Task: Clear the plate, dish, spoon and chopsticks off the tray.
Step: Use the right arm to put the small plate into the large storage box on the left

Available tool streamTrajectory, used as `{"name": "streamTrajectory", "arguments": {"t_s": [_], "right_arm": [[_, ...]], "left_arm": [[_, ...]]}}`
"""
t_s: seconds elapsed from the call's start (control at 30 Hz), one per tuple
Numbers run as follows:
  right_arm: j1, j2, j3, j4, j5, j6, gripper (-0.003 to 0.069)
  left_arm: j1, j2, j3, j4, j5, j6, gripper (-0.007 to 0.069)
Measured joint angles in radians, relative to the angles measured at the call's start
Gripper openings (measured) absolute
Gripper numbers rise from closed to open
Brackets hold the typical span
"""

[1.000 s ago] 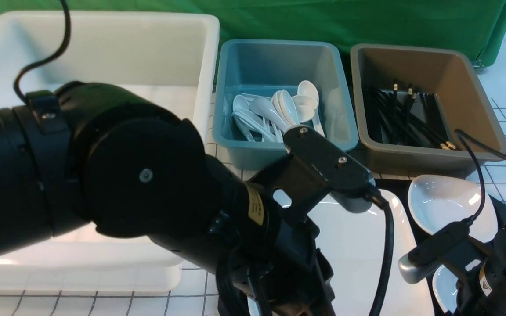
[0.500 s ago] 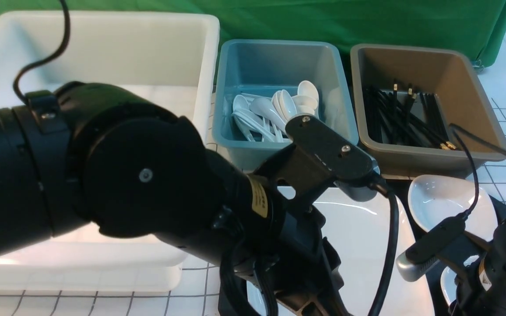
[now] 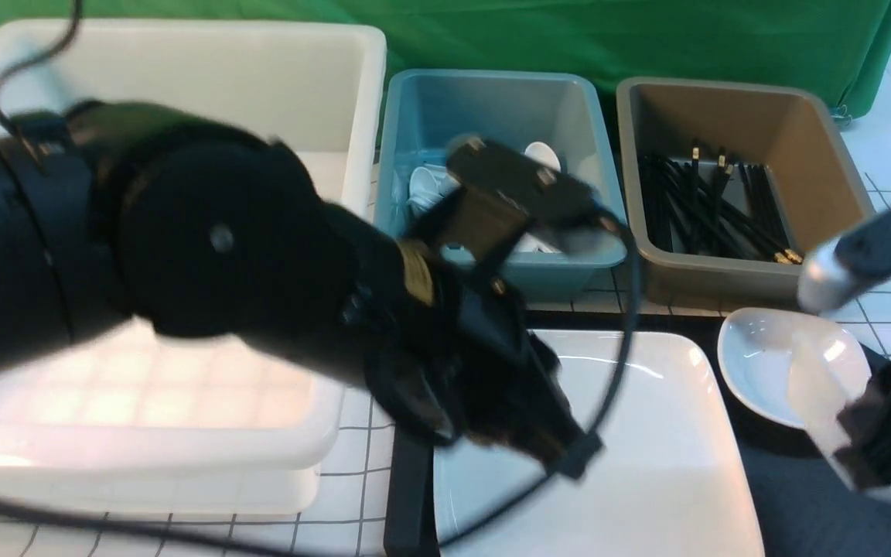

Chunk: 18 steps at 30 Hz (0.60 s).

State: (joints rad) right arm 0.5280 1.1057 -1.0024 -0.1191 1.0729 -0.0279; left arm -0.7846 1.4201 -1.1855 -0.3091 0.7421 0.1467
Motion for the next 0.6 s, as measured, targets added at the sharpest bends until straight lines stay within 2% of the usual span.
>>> {"name": "streamTrajectory", "arguments": {"t_s": [0.13,0.37,0.47,0.53,0.6], "right_arm": [[0.0,0.001,-0.086,0.046,-0.006,-0.032,0.0043],[0.016,0.132,-0.346,0.356,-0.064,-0.265,0.0043],[0.085,0.253,-0.49,0.414,-0.084,-0.318,0.0043],[0.161,0.366,-0.616,0.422,-0.105,-0.35,0.0043],[0.218,0.456,-0.723,0.422,-0.118,-0.372,0.0043]], "left_arm": [[0.088,-0.013,-0.047,-0.004,0.061,-0.002,-0.0003],[0.337,-0.173,-0.083,0.03,0.127,-0.002,-0.0003],[0.481,-0.252,-0.085,0.043,0.177,-0.002,-0.0003],[0.612,-0.302,-0.081,0.048,0.204,-0.002,-0.0003],[0.697,-0.338,-0.065,0.048,0.204,-0.004,-0.0003]]}}
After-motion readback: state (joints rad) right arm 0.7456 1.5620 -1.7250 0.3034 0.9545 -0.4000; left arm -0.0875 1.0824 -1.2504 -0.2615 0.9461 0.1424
